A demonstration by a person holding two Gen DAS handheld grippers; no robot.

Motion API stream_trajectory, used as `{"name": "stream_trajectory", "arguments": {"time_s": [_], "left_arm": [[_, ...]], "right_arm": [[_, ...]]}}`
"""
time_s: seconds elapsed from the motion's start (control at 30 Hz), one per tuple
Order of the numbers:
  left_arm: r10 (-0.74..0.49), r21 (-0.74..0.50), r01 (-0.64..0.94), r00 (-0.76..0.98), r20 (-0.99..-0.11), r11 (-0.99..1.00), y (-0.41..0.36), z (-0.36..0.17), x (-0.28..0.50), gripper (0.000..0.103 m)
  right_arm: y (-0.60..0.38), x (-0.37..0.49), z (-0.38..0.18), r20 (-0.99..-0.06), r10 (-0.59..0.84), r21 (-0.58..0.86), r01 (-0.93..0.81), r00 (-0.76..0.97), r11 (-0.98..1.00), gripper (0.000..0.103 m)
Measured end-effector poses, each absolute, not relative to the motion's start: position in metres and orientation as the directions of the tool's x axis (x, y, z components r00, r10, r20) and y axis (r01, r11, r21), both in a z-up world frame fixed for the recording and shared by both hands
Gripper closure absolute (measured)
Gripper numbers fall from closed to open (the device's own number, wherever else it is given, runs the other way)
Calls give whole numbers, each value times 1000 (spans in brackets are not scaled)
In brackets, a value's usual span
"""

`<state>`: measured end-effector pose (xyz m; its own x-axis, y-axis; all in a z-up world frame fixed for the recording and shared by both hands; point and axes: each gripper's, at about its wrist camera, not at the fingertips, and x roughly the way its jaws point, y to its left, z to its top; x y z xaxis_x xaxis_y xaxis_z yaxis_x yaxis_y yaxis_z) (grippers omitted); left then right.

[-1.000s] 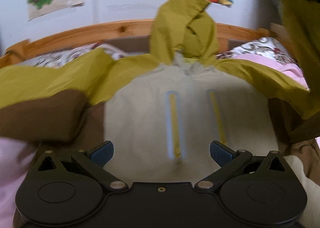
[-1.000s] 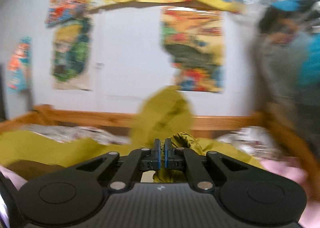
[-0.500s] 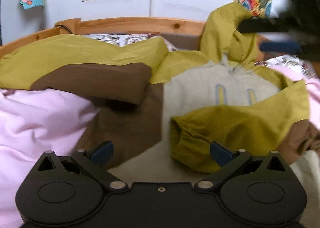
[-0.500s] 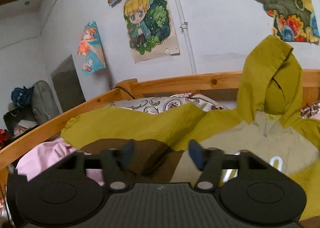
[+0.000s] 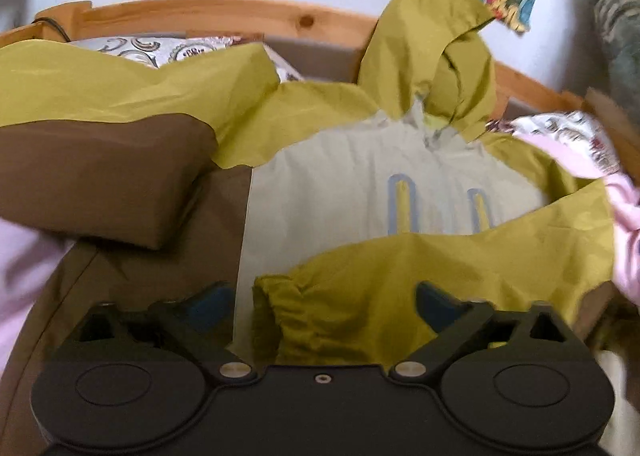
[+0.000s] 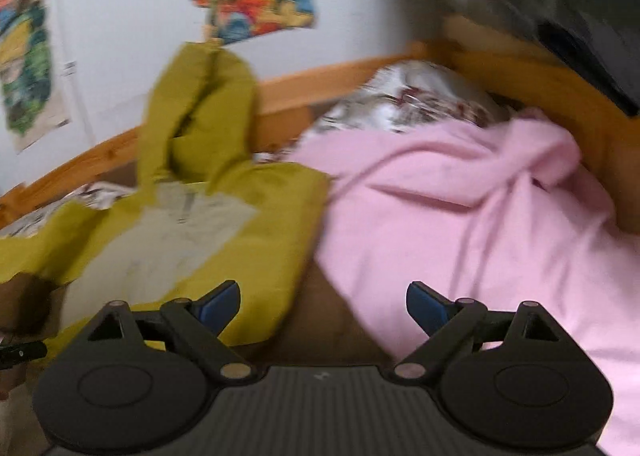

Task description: Fold large clothes

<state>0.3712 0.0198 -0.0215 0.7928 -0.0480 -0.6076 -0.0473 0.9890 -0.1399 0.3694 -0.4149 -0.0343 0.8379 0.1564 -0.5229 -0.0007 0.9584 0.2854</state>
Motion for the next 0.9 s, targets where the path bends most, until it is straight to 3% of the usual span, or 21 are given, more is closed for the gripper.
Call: {"name": "stream_trajectory", "arguments": {"time_s": [0.03,0.1,0.2,0.23,0.33,0.43,0.57,0.77,0.9], "left_arm": [[-28,-110,-52,780,-625,993,17,-25,378,39],[47,-17,-77,759,-649,997,9,-31,388,63],[64,22,-63,816,-575,998,3,-25,378,85],[77,44,-63,835,-545,997,2,-21,372,88],[170,83,-149,882,-439,985,9,-6,349,94],[289,102,-271,874,-391,957,26,0,332,94],[298,131,-268,844,-446,955,37,-9,332,94],[290,119,-266,833,-470,957,37,-10,334,93],[332,124,-312,811,-482,942,40,-11,325,94]], "right_arm": [[-419,373,-36,-526,146,287,13,838,958,10],[-424,380,-38,-524,140,292,23,840,956,10],[-422,389,-39,-506,128,280,22,853,960,10],[-418,391,-40,-498,129,274,14,857,962,10],[-406,410,-40,-488,138,257,-10,862,966,10],[-399,417,-38,-472,150,242,-36,869,970,10],[-391,434,-44,-490,182,219,-82,853,972,10],[-386,477,-69,-538,321,327,-158,779,932,22],[-378,500,-69,-539,314,311,-162,782,936,22]]}}
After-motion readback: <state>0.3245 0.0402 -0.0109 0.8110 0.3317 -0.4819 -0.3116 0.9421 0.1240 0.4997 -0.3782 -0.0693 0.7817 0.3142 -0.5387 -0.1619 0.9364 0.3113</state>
